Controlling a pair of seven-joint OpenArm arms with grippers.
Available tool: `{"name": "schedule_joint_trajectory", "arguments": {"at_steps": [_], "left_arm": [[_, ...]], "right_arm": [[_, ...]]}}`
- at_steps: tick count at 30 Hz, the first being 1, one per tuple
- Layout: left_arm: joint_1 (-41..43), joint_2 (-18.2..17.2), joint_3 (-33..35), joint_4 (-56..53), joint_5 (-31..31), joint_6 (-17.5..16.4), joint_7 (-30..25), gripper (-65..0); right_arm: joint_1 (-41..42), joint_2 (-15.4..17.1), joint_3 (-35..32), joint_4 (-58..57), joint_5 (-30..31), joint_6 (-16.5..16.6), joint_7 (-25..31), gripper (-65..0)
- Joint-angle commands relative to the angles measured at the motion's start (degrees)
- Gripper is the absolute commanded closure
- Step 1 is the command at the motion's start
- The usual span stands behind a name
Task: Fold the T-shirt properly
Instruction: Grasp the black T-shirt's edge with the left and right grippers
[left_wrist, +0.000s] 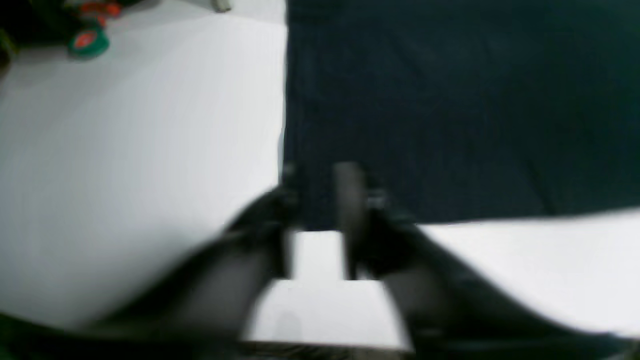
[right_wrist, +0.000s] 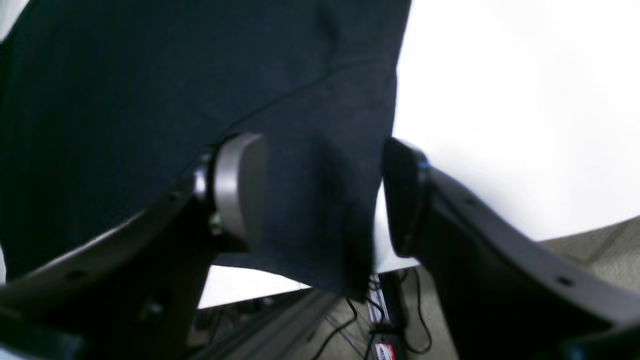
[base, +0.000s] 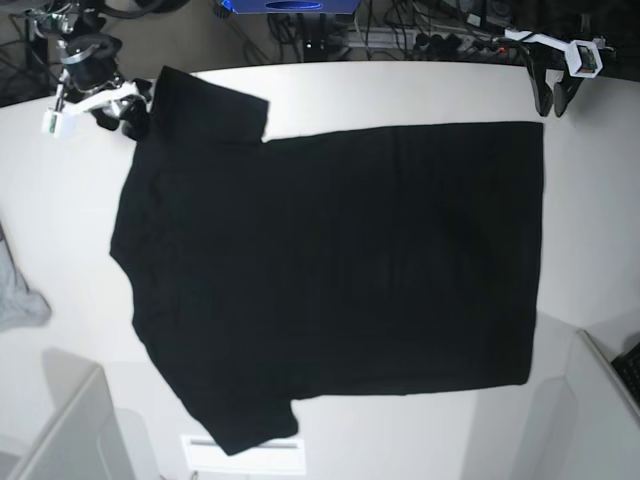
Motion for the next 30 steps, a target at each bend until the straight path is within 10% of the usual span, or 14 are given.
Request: {"name": "schedule_joint_trajectory", "arguments": {"at_steps": [1,9,22,30], "left_arm": [[0.4,-0.3,-0.6,0.2,-2.6,0.2,-1.3,-24.5],[-1.5,-3.7,-0.8,-4.4,-16.5,-7.8,1.1,-52.8],[-13.9,2.3,-23.4,-12.8,-22.4,-27.9,35.4,-53.3],[-17.5,4.0,-27.3,-14.4,-21.3,-32.5,41.6,-53.3]], "right_arm": [[0.7,0.4,1.7,-0.1,0.4,0.9,-0.4,-35.7],[9.2,0.5,10.6,-8.7,0.3,7.2,-11.0,-35.7],[11.0,2.9,5.9,-19.5,0.2,7.7,-11.5,-35.7],[8.6,2.8,-1.0,-19.6,0.2,7.7,-11.1,-35.6]]}}
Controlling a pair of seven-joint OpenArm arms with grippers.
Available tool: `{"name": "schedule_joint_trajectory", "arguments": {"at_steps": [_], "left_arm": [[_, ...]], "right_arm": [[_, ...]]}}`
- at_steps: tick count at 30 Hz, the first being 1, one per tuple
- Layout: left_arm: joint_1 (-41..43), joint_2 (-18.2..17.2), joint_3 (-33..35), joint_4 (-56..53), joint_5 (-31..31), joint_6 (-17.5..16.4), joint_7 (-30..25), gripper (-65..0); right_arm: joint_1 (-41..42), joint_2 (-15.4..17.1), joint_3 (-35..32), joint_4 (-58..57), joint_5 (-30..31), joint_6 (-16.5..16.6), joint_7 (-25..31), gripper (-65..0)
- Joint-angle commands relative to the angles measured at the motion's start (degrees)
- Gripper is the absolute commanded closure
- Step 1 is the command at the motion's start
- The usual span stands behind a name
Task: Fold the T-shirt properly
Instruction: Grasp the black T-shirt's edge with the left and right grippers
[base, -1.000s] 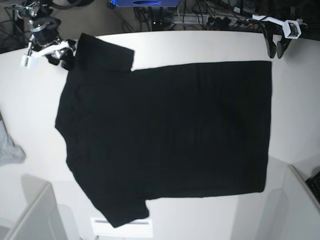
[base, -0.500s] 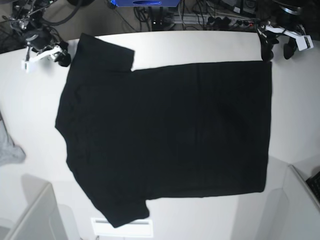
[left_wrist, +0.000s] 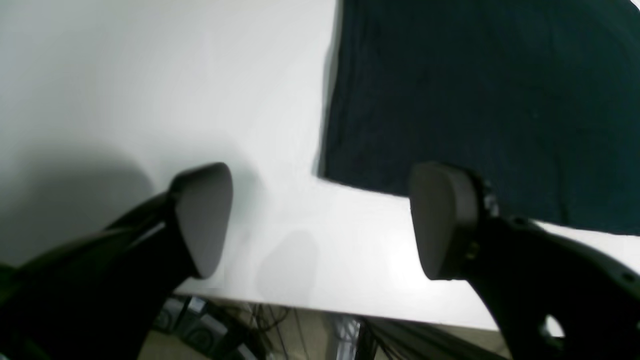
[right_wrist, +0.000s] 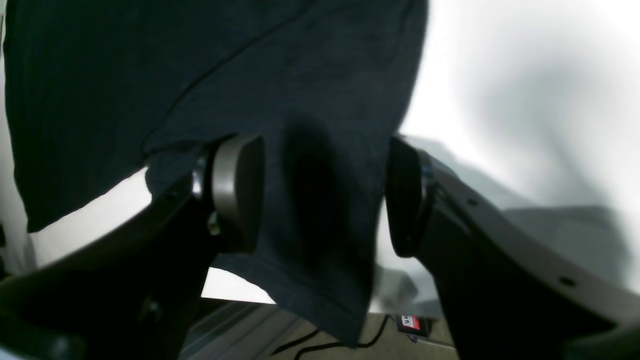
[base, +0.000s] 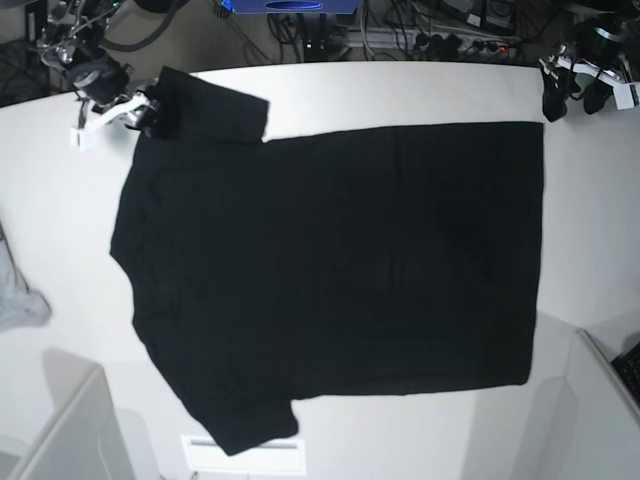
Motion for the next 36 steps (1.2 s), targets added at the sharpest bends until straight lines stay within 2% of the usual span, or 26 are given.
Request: {"name": "schedule_joint_trajectory", "arguments": {"at_steps": [1,9,11,16,29,36], "left_arm": [[0.5,-0.8,-0.4,0.8,-0.7,-0.6,-1.5,-53.3],[-1.4,-0.7,-0.1,-0.9,-1.0,-0.6,-1.3,-53.3],[-2.3,-0.7,-0.1,-2.1,-1.0,-0.6,-1.2,-53.3],[-5.0,-0.7,1.3,-5.3,-1.1,-0.6,2.3,-53.3],[-11.2,-0.6,8.9,-11.4,-1.2,-0.6,3.1,-53.3],[-15.3,1.7,9.3,-15.3,-1.2,-0.6,3.2,-53.2]], "right_arm": [[-1.4,-0.2,-0.2,-0.1,-2.1,-0.5,-2.4,-35.6],[-4.8,-0.3,-5.5,-0.2,-2.1,-0.5,3.2,-34.2],[-5.1,-0.5,-5.7,-0.2,-2.1,-0.5,4.2,-27.8],[-5.0,-0.3,-5.3,-0.2,-2.1,-0.5,4.5,-0.5],[-4.8,-0.3,-5.3,-0.2,-2.1,-0.6,4.4,0.0],[-4.9,-0.3,-5.3,-0.2,-2.1,-0.6,4.4,0.0]]}}
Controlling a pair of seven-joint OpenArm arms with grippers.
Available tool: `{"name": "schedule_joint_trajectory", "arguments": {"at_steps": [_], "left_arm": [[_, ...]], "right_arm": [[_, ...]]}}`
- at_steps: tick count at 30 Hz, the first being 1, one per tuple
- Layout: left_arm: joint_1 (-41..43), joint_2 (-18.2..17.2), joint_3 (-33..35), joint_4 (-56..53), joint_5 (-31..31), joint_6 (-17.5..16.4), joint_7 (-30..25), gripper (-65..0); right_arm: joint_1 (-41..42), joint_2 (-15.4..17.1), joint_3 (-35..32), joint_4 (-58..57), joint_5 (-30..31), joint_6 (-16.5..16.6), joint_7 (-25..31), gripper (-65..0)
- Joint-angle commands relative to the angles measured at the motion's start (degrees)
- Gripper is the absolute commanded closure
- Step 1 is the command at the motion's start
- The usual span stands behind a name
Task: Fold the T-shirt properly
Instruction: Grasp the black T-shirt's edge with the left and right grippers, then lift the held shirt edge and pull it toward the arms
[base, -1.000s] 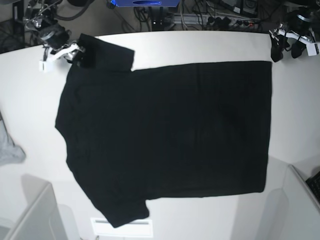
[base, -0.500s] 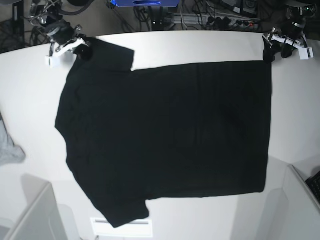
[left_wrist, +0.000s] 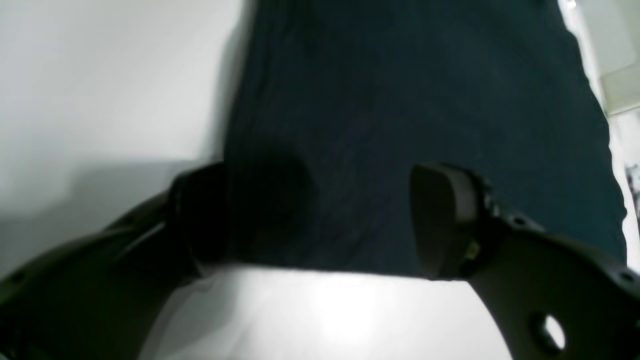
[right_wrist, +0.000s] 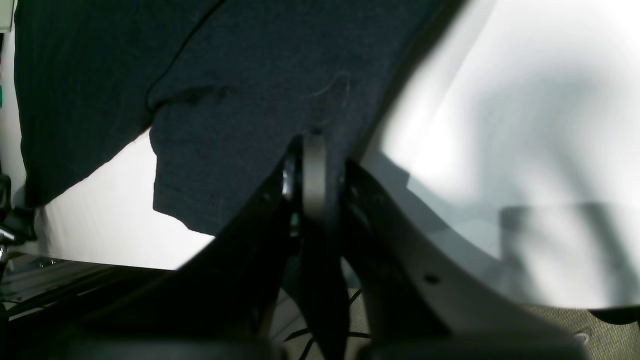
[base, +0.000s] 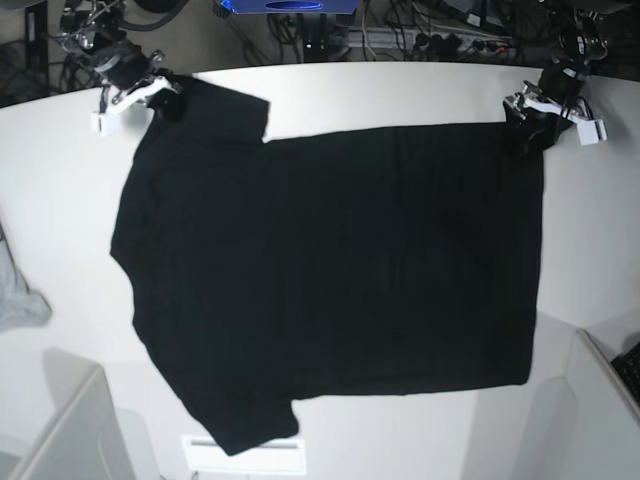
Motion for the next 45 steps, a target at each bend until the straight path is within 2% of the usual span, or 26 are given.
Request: {"name": "schedule_joint_trajectory", "arguments": {"at_steps": [1,7,9,13,16,18,24,34,38,41,45], "left_arm": [[0.3,0.1,0.6,-0.8,1.1,0.8,2.0,-53.2],[-0.2,0.3,1.0,-1.6,1.1,0.8,2.0,-52.7],[-0.9,0.3,1.1,-1.6,1.1,0.8,2.0,-47.1],[-2.2,0.3,1.1,-2.9,1.1,0.8,2.2,-21.9],[-2.7,0.0,0.9,-2.5,1.3,0.8,7.8,0.0],[-2.7,0.0,0.6,-2.1,1.3,0.8,9.7,0.0],[0.2,-0.1,0.6,1.4,1.5,0.8,9.7,0.0],[5.8,-3.4,0.5,5.6,1.5,0.8,9.7,0.0],[7.6,-3.6,0.5,7.8,1.5,0.8,9.7,0.0],[9.1,-3.6,0.5,10.6,1.5,0.8,9.7,0.0],[10.3,-3.3,0.5,14.5,1.5,0.8,9.7,0.0]], "right_arm": [[-0.7,0.3,0.1,0.2,-1.7,-0.9,-1.5,0.0],[-0.7,0.3,0.1,0.2,-1.7,-0.9,-1.5,0.0],[-0.7,0.3,0.1,0.2,-1.7,-0.9,-1.5,0.0],[-0.7,0.3,0.2,0.2,-1.7,-0.9,-1.4,0.0],[-0.9,0.3,0.2,0.2,-1.7,-0.9,-1.2,0.0],[-1.2,0.3,0.3,0.3,-1.7,-0.9,-1.2,0.0],[-3.2,0.0,0.3,1.5,-1.6,-0.9,-1.1,0.0],[-7.9,-0.1,0.4,5.7,-1.3,-0.9,-1.1,0.0],[-10.3,-0.2,1.1,9.1,-1.3,-0.9,-1.1,0.0],[-11.9,-2.1,3.5,12.0,-1.3,-0.9,-1.1,0.0],[-12.8,-2.5,4.7,15.6,-1.3,-0.9,-1.5,0.0]]}}
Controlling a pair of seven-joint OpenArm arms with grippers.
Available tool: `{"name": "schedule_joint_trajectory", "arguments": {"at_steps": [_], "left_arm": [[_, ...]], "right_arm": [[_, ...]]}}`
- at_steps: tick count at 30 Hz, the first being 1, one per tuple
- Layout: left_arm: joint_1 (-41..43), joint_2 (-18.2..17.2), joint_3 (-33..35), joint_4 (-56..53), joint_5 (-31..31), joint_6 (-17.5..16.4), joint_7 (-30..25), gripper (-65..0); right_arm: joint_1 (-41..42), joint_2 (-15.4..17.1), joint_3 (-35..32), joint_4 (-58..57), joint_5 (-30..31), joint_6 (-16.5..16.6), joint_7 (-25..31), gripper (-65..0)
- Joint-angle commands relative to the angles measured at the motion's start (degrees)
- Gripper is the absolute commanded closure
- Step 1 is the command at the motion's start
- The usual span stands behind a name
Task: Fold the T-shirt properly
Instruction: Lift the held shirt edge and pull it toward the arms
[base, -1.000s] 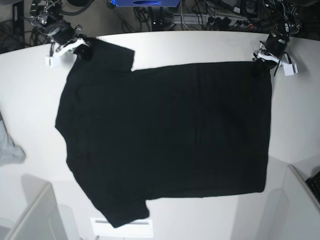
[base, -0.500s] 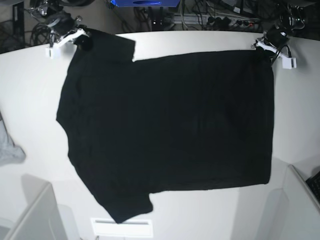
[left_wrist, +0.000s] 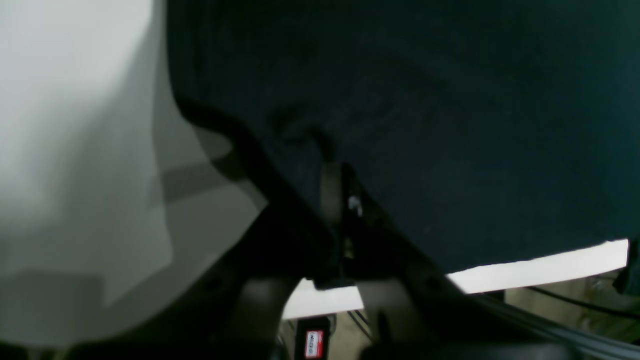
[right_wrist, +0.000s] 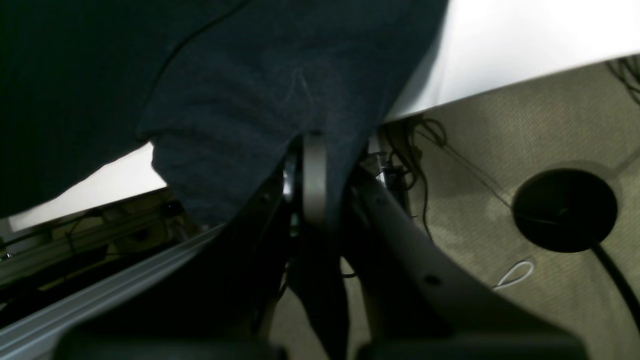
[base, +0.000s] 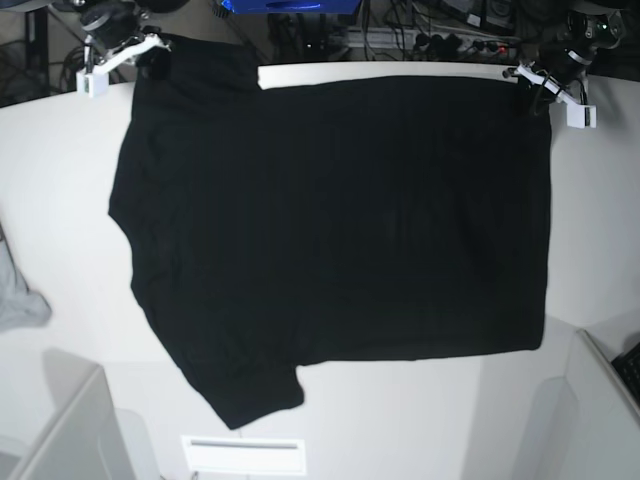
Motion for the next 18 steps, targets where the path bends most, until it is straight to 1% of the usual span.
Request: {"name": "schedule_joint_trajectory", "arguments": {"at_steps": [1,7,11,18], "left_arm": [[0.9,-0.6,-0.4,1.5,-0.8,-0.4,-1.0,0.0],[1.0,-0.5,-0.2,4.3,-0.8,-0.4,-0.9,0.0],[0.6,-0.4,-0.3,4.9,-1.1,-0.4,-0.9,0.0],[-0.2,-0.3,-0.4,7.4,-1.2,-0.4,-0.9,0.0]], "right_arm": [[-0.5,0.4,0.2,1.7,0.7,0.4,0.9,0.0],[-0.3,0.4,0.2,5.8,0.7,0.4,0.9,0.0],[1.9,0.7,0.2,6.6,0.7,0.4,0.8,0.0],[8.4,0.8,0.5,6.8,0.7,0.4,-6.3,0.0]]}}
